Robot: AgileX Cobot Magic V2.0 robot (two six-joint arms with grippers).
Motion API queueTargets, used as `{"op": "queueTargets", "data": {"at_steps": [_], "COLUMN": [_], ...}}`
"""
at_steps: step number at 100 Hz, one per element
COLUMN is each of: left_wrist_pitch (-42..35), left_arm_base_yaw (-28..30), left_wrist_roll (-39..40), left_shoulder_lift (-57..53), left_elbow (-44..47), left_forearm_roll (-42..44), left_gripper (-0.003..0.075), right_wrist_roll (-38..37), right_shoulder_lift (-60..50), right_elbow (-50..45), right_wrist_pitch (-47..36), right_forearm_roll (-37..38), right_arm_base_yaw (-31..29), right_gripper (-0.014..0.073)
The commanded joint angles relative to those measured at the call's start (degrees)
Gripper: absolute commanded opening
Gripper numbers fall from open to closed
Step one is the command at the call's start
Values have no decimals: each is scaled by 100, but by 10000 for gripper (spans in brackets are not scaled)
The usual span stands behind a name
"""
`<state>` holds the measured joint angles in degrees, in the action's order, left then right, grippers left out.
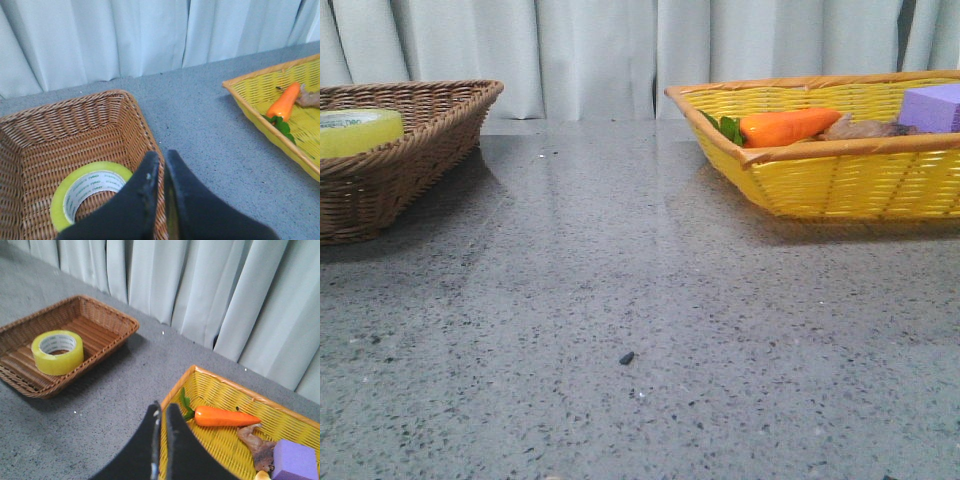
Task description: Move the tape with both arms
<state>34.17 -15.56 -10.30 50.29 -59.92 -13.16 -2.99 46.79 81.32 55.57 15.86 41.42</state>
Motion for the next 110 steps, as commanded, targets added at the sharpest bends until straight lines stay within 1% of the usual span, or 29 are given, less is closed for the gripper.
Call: {"op": "queueTargets", "data": {"at_steps": [1, 14, 32, 42, 53, 68, 78, 110], "left_wrist_pitch": [-654, -1027, -1066, -1066, -1066, -1056, -1000, -1000], "left_arm_base_yaw": [13, 13, 13, 13, 13, 13, 13, 13], "left_wrist_roll": [2, 2, 2, 2, 2, 2, 2, 2], "left_shoulder_lift": [-593, -1489, -2702, -3359, -4035, -4660, -4898, -4926], "left_elbow": [293, 1036, 1951, 2442, 2932, 3316, 3438, 3459], "left_forearm_roll": [-129, -129, -129, -129, -129, -117, -117, -117], "left_gripper": [-20, -20, -20, -20, -20, -20, -21, -20], "right_wrist_roll": [-59, -59, -59, -59, -59, -59, -59, -59], "right_shoulder_lift": [-692, -1744, -3142, -3827, -4425, -4851, -4826, -4815], "right_elbow": [-625, -1778, -3170, -3790, -4288, -4655, -4713, -4722], "right_wrist_pitch": [-902, -1588, -2290, -2516, -2551, -2549, -2449, -2375], "right_forearm_roll": [154, 164, 197, 443, 727, 939, 936, 938], "right_arm_base_yaw": [-35, -35, -35, -35, -35, -35, -35, -35], "right_gripper": [-72, -72, -72, -72, -72, -73, -73, -74]}}
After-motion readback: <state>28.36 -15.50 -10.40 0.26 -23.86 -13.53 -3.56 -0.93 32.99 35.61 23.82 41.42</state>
